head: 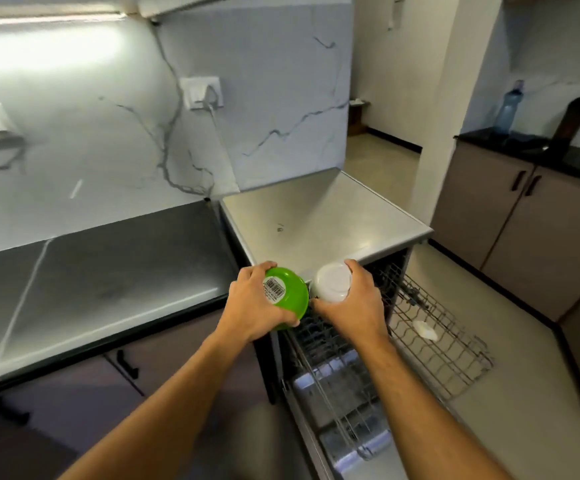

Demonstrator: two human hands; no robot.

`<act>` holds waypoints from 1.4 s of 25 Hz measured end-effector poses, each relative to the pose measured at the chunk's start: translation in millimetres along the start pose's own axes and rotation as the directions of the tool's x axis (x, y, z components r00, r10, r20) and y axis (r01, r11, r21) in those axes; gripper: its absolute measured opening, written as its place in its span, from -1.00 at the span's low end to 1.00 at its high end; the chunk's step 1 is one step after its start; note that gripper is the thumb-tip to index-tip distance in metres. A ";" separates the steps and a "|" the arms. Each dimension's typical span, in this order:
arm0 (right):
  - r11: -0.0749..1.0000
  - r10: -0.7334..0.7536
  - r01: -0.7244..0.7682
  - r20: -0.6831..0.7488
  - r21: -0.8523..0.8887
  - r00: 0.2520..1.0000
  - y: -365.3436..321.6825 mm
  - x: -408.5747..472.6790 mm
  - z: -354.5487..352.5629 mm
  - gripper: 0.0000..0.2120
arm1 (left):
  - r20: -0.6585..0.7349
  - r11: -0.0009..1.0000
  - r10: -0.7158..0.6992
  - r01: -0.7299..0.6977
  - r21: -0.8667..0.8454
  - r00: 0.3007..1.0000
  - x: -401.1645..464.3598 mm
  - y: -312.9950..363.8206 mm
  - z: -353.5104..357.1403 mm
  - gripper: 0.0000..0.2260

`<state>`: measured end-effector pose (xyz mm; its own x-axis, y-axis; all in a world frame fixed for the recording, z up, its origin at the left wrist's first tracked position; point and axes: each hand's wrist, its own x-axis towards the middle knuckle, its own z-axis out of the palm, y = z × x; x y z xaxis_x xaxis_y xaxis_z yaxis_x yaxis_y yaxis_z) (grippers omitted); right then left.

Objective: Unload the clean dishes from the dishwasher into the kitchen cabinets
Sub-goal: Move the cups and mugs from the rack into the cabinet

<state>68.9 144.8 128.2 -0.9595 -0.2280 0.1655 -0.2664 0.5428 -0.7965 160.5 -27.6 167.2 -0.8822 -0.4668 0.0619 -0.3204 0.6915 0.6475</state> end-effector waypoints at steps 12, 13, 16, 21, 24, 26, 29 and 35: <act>0.939 -0.338 0.325 0.127 0.113 0.933 -206.9 39.7 79.8 -0.01 | -0.311 0.992 -0.111 0.126 0.027 0.944 -4.5 -39.8 -197.0 -0.09; 0.926 -0.369 0.351 0.135 0.138 0.920 -229.0 40.6 91.8 -0.01 | -0.336 0.990 -0.112 0.136 0.048 0.935 -4.4 -47.6 -219.0 -0.09; 0.878 -0.465 0.437 0.138 0.194 0.874 -293.1 45.4 124.5 -0.02 | -0.403 0.983 -0.094 0.149 0.107 0.910 1.2 -73.1 -280.7 -0.08; 0.826 -0.552 0.529 0.089 0.194 0.829 -382.5 67.1 169.1 -0.01 | -0.456 0.982 -0.059 0.135 0.135 0.888 34.9 -107.3 -365.5 -0.05; 0.797 -0.588 0.570 0.043 0.198 0.807 -427.4 83.6 186.6 -0.01 | -0.472 0.997 -0.029 0.058 0.047 0.881 53.8 -119.6 -406.7 -0.09; 0.790 -0.591 0.572 0.024 0.220 0.807 -448.6 95.4 191.0 -0.02 | -0.498 1.000 -0.006 0.007 0.001 0.867 62.1 -121.5 -426.0 -0.09; 0.769 -0.599 0.583 -0.021 0.262 0.800 -477.1 113.0 196.1 -0.06 | -0.524 0.999 0.038 -0.046 -0.003 0.851 77.5 -123.6 -454.8 -0.13; 0.748 -0.627 0.626 -0.073 0.220 0.775 -522.7 149.3 197.8 -0.06 | -0.576 0.991 0.088 -0.131 -0.035 0.813 115.8 -118.9 -488.6 -0.14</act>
<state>83.1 -332.9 454.1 -0.5835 -0.4582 0.6705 -0.7798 0.0855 -0.6202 265.0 -433.3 468.5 -0.5465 -0.6363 0.5445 -0.1894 0.7272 0.6598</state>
